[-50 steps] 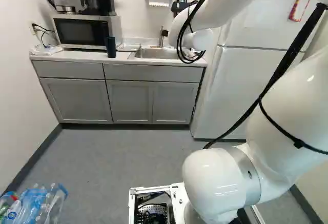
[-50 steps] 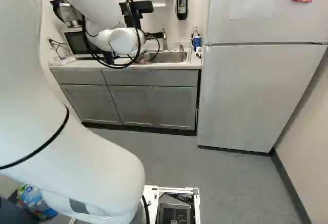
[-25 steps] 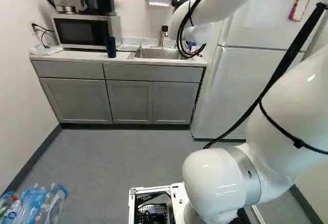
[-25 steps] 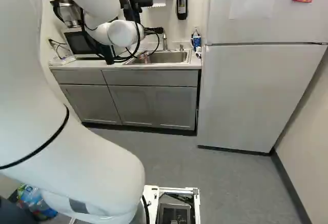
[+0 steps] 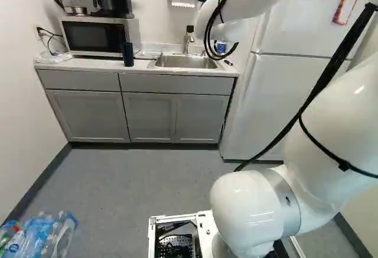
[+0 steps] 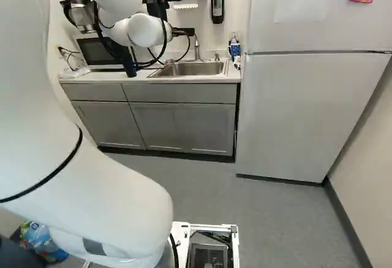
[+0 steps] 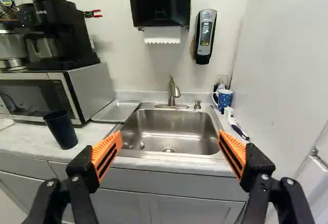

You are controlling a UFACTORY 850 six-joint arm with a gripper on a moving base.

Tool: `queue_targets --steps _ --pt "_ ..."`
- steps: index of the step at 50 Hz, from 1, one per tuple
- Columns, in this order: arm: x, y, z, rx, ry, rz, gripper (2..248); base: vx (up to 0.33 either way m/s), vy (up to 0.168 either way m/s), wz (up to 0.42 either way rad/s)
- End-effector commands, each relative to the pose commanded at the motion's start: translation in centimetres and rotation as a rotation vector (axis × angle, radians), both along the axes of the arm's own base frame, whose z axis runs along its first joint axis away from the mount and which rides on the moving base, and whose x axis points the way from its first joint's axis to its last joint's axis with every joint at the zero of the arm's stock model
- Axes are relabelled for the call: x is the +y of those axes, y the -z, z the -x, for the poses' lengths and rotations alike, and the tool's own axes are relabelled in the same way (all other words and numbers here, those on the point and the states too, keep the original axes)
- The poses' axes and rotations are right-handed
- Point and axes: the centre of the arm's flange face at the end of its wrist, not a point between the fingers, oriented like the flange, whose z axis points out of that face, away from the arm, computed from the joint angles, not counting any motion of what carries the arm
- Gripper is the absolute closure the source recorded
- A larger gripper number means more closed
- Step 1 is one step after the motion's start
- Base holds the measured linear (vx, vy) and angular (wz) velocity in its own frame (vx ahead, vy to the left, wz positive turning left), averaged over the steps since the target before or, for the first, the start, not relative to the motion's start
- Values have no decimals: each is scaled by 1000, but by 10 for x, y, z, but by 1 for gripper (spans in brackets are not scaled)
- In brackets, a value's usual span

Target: Rinse the cup and place it in the tray

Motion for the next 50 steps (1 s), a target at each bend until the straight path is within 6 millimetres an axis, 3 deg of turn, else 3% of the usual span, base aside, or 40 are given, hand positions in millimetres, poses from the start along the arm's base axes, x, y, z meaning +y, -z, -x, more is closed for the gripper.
queue_targets --steps 39,50 --pt "0 -40 -4 -44 0 -1 3 0 0 0" --pt "0 -40 -4 -44 0 -1 3 0 0 0"
